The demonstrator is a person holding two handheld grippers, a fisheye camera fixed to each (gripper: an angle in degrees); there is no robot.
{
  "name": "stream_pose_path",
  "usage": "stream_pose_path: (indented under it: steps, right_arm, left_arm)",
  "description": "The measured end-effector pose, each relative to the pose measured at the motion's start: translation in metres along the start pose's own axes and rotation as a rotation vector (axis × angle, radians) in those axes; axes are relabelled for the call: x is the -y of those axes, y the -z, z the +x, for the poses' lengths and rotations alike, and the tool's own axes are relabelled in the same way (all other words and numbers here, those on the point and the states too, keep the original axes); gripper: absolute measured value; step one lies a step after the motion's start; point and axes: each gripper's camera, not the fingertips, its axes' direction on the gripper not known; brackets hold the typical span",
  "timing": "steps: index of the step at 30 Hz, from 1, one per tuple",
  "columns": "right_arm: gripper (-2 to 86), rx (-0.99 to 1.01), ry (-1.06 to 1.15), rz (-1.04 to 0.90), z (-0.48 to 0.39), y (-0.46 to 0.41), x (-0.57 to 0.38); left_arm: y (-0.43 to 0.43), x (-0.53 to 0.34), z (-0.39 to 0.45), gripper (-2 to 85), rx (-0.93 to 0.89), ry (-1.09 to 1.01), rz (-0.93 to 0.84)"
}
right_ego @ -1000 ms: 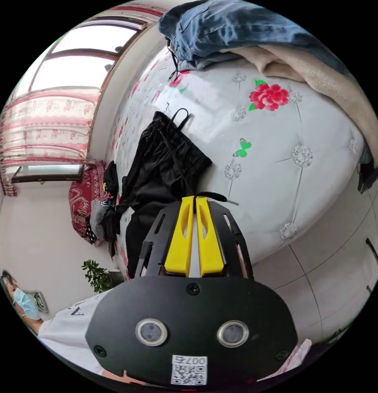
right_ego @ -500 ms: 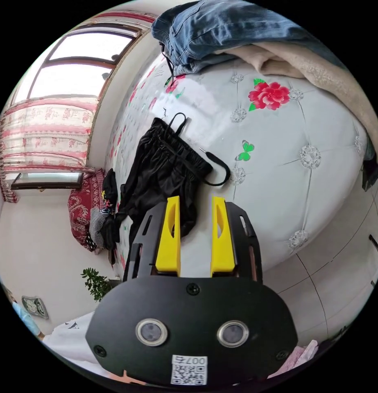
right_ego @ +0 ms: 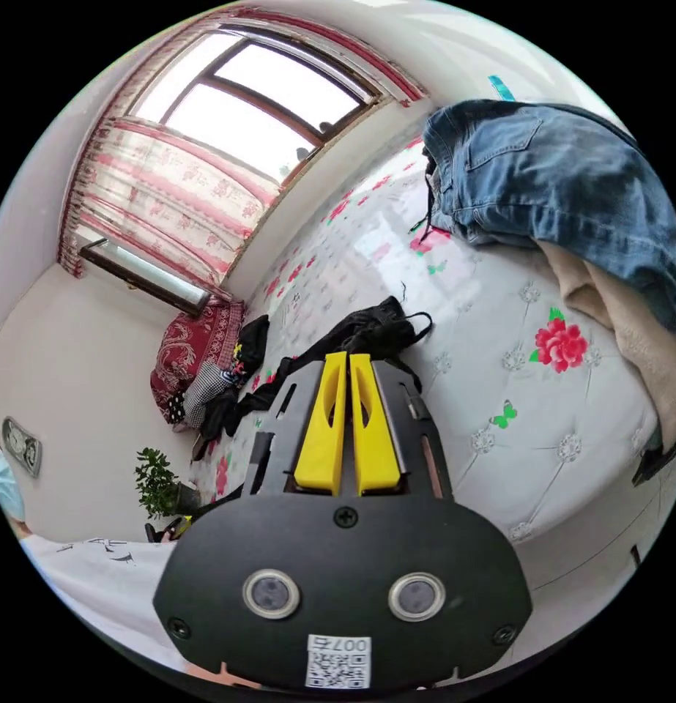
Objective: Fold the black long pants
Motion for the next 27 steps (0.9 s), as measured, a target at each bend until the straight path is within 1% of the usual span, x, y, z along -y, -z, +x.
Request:
stream_pose_path:
  steps: [1, 2, 3, 4, 5, 7, 9, 11, 13, 15, 17, 20, 22, 24, 27]
  right_arm:
    - [-0.3, -0.084, 0.007, -0.026, 0.005, 0.005, -0.002]
    - [-0.3, -0.154, -0.039, -0.1, 0.023, 0.0, -0.007]
    - [-0.3, -0.169, -0.078, -0.14, 0.036, -0.005, -0.01]
    - [-0.3, -0.163, -0.167, -0.198, 0.063, -0.014, -0.019]
    - [-0.3, -0.123, -0.24, -0.219, 0.083, -0.02, -0.028]
    - [-0.3, -0.068, -0.32, -0.22, 0.102, -0.029, -0.033]
    - [-0.3, -0.004, -0.379, -0.183, 0.107, -0.038, -0.026]
    - [-0.3, 0.186, -0.465, -0.108, 0.102, -0.05, -0.003]
    - [-0.3, 0.25, -0.438, -0.086, 0.076, -0.057, 0.025]
    - [-0.3, 0.254, -0.328, -0.083, 0.035, -0.055, 0.058]
    - [-0.3, 0.263, -0.191, -0.062, -0.009, -0.039, 0.085]
    - [-0.3, 0.278, -0.1, -0.043, -0.029, -0.02, 0.087]
    - [-0.3, 0.242, -0.075, -0.065, -0.026, -0.018, 0.077]
    - [-0.3, 0.181, -0.088, -0.114, -0.014, -0.025, 0.062]
    - [-0.3, 0.105, -0.185, -0.19, 0.016, -0.048, 0.029]
  left_arm:
    - [-0.008, -0.005, -0.007, -1.0, 0.014, 0.023, -0.033]
    - [-0.023, -0.017, -0.024, -1.0, 0.021, 0.076, -0.09]
    - [-0.037, -0.028, -0.039, -1.0, 0.002, 0.127, -0.13]
    - [-0.041, -0.032, -0.046, -1.0, -0.012, 0.153, -0.143]
    - [-0.046, -0.035, -0.056, -1.0, -0.053, 0.199, -0.147]
    - [-0.044, -0.025, -0.058, -1.0, -0.128, 0.217, -0.1]
    - [-0.033, 0.017, -0.04, -1.0, -0.216, 0.183, -0.041]
    - [-0.021, 0.058, -0.01, -1.0, -0.252, 0.113, -0.018]
    - [-0.001, 0.093, 0.03, -1.0, -0.266, 0.008, 0.023]
    - [0.038, 0.121, 0.075, -1.0, -0.314, -0.134, 0.126]
    - [0.063, 0.129, 0.091, -1.0, -0.345, -0.208, 0.183]
    - [0.082, 0.126, 0.088, -1.0, -0.311, -0.284, 0.215]
    - [0.073, 0.12, 0.068, -1.0, -0.267, -0.275, 0.176]
    - [0.04, 0.112, 0.025, -1.0, -0.222, -0.144, 0.067]
    - [-0.006, 0.099, -0.033, -1.0, -0.213, 0.026, -0.017]
